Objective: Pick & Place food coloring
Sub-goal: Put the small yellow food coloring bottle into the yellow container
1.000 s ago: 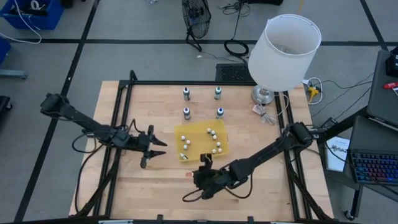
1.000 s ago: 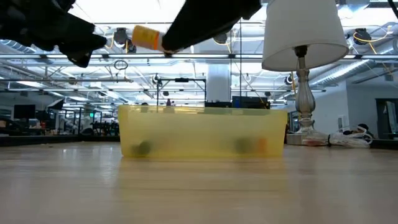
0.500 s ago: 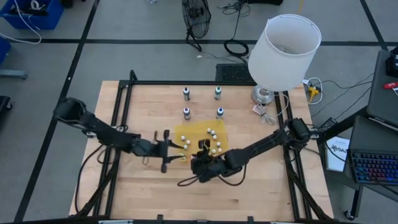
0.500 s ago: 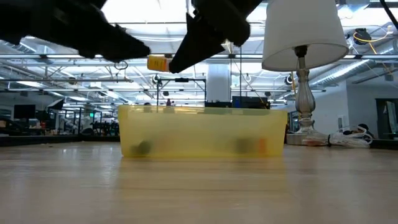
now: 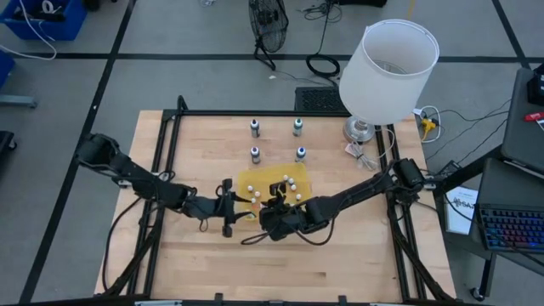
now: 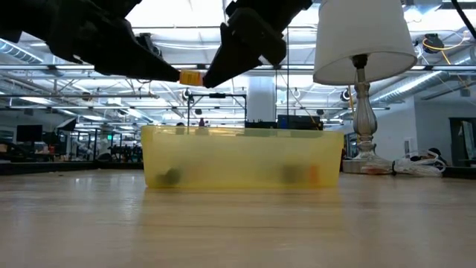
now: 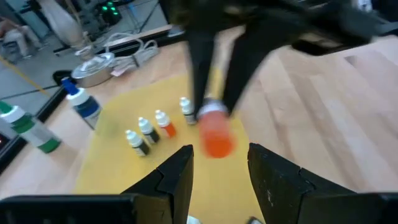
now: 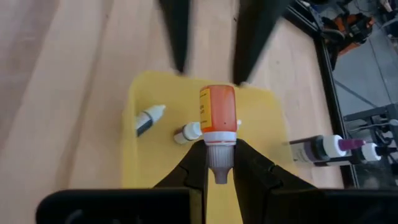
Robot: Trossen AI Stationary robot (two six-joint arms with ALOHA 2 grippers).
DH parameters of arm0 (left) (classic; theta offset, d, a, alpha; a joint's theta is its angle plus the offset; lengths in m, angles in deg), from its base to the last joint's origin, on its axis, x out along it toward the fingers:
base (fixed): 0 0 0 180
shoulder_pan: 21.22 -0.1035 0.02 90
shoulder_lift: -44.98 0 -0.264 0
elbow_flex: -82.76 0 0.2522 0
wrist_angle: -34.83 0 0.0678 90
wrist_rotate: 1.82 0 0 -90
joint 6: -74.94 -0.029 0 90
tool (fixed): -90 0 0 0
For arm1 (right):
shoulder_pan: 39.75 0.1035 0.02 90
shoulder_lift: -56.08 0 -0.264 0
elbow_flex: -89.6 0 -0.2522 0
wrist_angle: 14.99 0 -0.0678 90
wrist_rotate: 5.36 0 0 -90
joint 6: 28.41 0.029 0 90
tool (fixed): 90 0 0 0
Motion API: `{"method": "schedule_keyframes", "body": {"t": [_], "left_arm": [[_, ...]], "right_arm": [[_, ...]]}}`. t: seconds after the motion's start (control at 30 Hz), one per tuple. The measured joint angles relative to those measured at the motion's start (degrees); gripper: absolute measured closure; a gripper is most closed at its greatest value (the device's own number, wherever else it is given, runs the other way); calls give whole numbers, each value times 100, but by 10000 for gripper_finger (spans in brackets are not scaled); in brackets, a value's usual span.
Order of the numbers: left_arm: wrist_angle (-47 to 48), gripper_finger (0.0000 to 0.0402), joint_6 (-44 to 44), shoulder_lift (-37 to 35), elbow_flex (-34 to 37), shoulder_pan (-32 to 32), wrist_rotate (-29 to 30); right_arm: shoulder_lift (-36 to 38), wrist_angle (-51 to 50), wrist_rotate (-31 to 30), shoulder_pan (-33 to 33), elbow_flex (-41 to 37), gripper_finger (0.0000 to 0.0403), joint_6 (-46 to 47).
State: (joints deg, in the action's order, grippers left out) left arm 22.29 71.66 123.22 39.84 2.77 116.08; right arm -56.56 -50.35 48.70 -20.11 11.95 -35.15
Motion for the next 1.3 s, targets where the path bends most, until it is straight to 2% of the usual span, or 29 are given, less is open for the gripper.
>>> {"method": "schedule_keyframes", "body": {"t": [0.17,0.4,0.57,0.8,0.9,1.07,1.3], "left_arm": [[-74,245,17,0,0,127,-130],[-99,245,60,-2,0,-38,-39],[-105,245,131,-2,0,-219,-313],[-85,247,167,-2,0,-249,-321],[-79,267,49,15,0,-253,-412],[-51,345,-80,14,0,-251,-533],[-29,350,-293,-63,2,-215,-481]], "right_arm": [[0,60,21,-57,0,365,-17],[2,413,471,-80,0,365,-156],[2,451,433,-79,0,365,-168],[2,525,452,-101,0,365,-221],[2,602,479,-101,0,365,-272],[2,629,558,-103,0,364,-164],[13,217,590,-88,7,271,382]]}}
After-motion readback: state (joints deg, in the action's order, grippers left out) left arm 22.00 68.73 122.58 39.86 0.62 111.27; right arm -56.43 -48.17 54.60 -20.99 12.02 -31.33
